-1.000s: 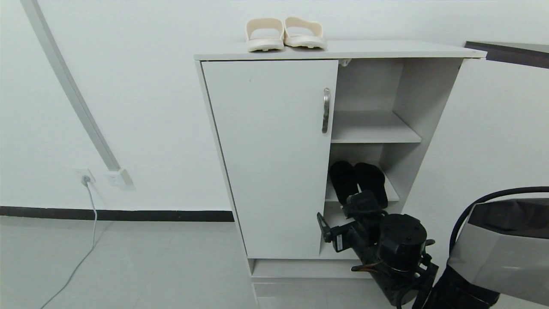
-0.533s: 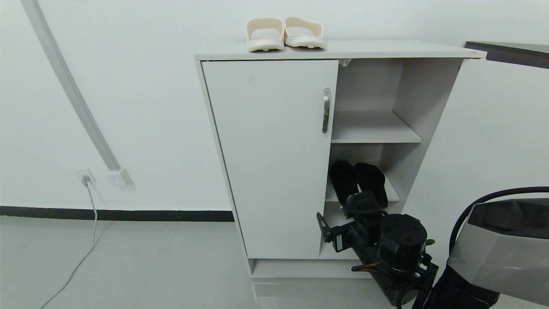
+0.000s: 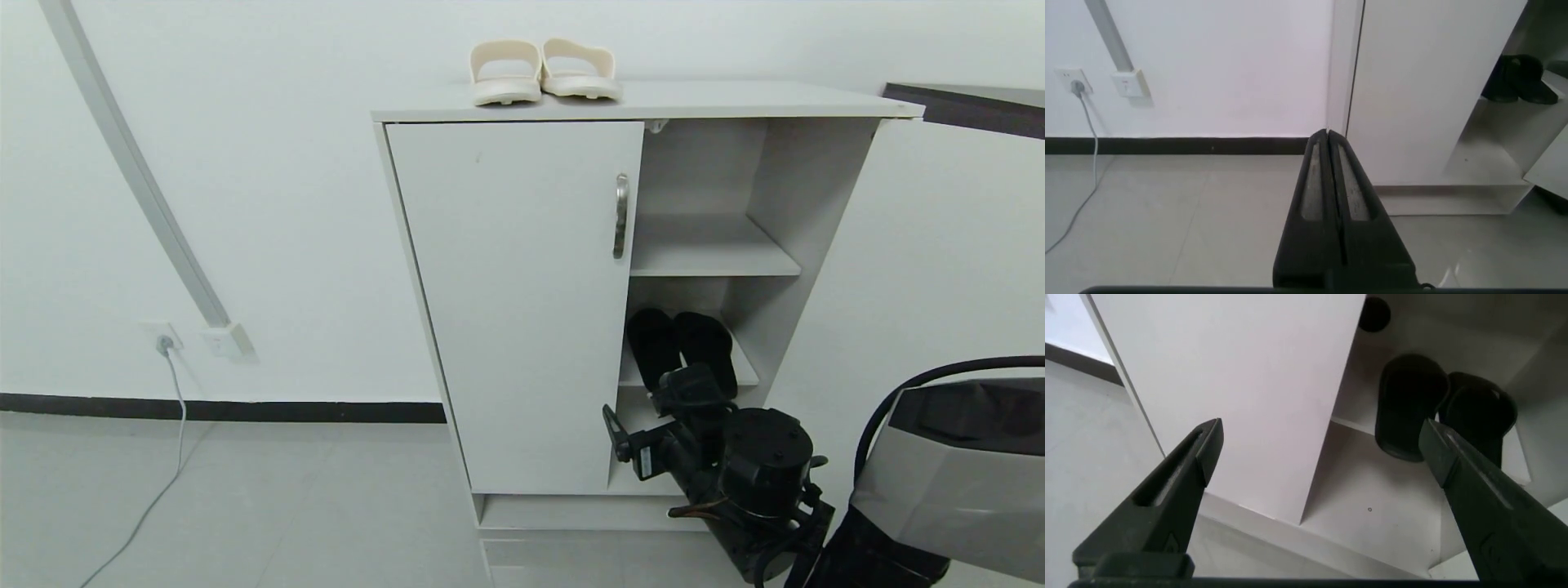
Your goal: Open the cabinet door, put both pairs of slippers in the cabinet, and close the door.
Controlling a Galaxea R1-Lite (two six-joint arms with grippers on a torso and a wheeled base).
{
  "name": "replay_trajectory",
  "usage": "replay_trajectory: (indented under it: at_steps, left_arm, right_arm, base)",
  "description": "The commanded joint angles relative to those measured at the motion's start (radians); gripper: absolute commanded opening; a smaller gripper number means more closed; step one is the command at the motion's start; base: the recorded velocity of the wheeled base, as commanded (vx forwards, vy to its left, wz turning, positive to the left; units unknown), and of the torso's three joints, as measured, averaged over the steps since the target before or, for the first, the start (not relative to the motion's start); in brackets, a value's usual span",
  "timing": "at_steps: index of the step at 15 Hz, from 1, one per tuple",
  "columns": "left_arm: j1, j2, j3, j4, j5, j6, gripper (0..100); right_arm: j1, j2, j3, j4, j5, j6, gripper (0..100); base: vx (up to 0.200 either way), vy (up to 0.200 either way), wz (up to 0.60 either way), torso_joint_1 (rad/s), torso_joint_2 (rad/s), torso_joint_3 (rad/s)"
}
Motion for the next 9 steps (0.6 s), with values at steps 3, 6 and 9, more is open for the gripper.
replay_trajectory:
  at_steps: [3, 6, 9]
  left_arm:
    - [0.000, 0.000, 0.000, 0.000, 0.000, 0.000, 0]
    - [0.000, 0.000, 0.000, 0.000, 0.000, 0.000, 0]
    - [0.000, 0.000, 0.000, 0.000, 0.000, 0.000, 0]
  right_arm:
    - [0.000, 0.003, -0.001, 0.000, 0.001, -0.001, 100]
    - [0.000, 0.002, 0.000, 0.000, 0.001, -0.001, 100]
    - [0.000, 0.002, 0.000, 0.000, 0.000, -0.001, 100]
  base:
    - [0.000, 0.000, 0.00, 0.027, -0.23, -0.342]
    - [0.000, 0.000, 0.00, 0.036, -0.55, -0.362]
    - [0.000, 0.000, 0.00, 0.115, -0.47, -0.352]
